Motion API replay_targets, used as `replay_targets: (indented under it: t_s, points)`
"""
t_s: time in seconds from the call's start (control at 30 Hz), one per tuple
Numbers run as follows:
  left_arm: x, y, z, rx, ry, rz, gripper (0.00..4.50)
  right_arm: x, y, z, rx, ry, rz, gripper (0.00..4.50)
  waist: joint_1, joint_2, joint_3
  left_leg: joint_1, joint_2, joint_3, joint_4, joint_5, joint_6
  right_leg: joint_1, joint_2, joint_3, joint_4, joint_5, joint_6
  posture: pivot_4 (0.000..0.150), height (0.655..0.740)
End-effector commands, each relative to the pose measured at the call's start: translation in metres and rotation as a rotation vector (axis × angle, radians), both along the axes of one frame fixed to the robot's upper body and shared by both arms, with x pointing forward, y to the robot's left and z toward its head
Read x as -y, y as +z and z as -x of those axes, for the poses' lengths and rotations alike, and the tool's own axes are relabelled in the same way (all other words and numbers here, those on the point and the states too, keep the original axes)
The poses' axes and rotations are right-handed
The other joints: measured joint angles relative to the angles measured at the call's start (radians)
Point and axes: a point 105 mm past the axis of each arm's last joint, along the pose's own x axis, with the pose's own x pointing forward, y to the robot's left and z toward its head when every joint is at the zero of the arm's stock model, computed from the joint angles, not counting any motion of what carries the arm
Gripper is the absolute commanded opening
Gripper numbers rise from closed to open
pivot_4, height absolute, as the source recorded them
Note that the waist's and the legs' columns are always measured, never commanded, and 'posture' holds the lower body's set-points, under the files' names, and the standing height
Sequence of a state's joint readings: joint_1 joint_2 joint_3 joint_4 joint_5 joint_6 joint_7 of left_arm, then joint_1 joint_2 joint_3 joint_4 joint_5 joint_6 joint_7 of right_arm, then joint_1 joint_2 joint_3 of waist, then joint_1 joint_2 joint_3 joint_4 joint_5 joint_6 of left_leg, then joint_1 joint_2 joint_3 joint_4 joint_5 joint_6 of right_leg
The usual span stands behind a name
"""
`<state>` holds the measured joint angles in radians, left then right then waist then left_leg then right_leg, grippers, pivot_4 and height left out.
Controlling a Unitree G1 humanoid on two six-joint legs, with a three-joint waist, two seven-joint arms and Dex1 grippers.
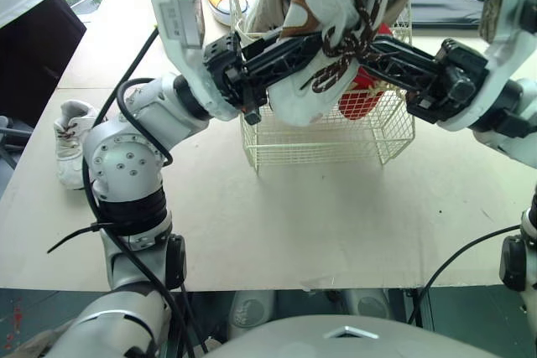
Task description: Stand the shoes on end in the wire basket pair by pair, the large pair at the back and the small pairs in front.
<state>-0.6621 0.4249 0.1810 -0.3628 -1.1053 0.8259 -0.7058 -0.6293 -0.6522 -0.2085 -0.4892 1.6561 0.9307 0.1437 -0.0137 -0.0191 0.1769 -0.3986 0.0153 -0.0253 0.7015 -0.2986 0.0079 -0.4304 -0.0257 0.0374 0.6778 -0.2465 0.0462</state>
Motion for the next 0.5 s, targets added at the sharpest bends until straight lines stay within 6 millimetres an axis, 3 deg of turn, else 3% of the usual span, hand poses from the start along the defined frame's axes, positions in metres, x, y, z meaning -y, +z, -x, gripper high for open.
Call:
replay_targets:
  t_s: [0.03, 0.17, 0.2, 0.33, 0.5]
  points:
    - [0.009, -0.005, 0.008, -0.014, -0.05, -0.04, 0.64, -0.006, 0.012, 0.017, 0.064, 0.062, -0.031, 0.05, 0.0, 0.0, 0.0, 0.0, 0.0, 0.0, 0.0, 0.0, 0.0, 0.0, 0.0, 0.0, 0.0, 0.0, 0.0, 0.15, 0.74]
    - [0.005, -0.005, 0.009, -0.044, -0.061, -0.036, 0.64, -0.005, 0.011, 0.016, 0.06, 0.056, -0.034, 0.05, 0.0, 0.0, 0.0, 0.0, 0.0, 0.0, 0.0, 0.0, 0.0, 0.0, 0.0, 0.0, 0.0, 0.0, 0.0, 0.15, 0.74]
    - [0.004, -0.005, 0.01, -0.056, -0.073, -0.034, 1.63, -0.005, 0.011, 0.016, 0.058, 0.055, -0.035, 0.0, 0.0, 0.0, 0.0, 0.0, 0.0, 0.0, 0.0, 0.0, 0.0, 0.0, 0.0, 0.0, 0.0, 0.0, 0.0, 0.15, 0.74]
    - [-0.009, 0.001, 0.009, -0.079, -0.034, -0.025, 3.3, 0.0, 0.01, 0.015, 0.046, 0.032, -0.047, 0.0, 0.0, 0.0, 0.0, 0.0, 0.001, 0.0, 0.0, 0.0, 0.0, 0.0, 0.0, 0.0, 0.0, 0.0, 0.0, 0.15, 0.74]
    - [-0.023, -0.002, 0.015, -0.102, -0.005, -0.093, 3.3, 0.012, 0.009, 0.012, 0.04, -0.03, -0.06, 0.0, -0.001, 0.0, 0.0, 0.0, 0.002, 0.0, 0.0, 0.0, 0.0, 0.0, 0.001, 0.0, 0.0, 0.0, 0.0, 0.15, 0.74]
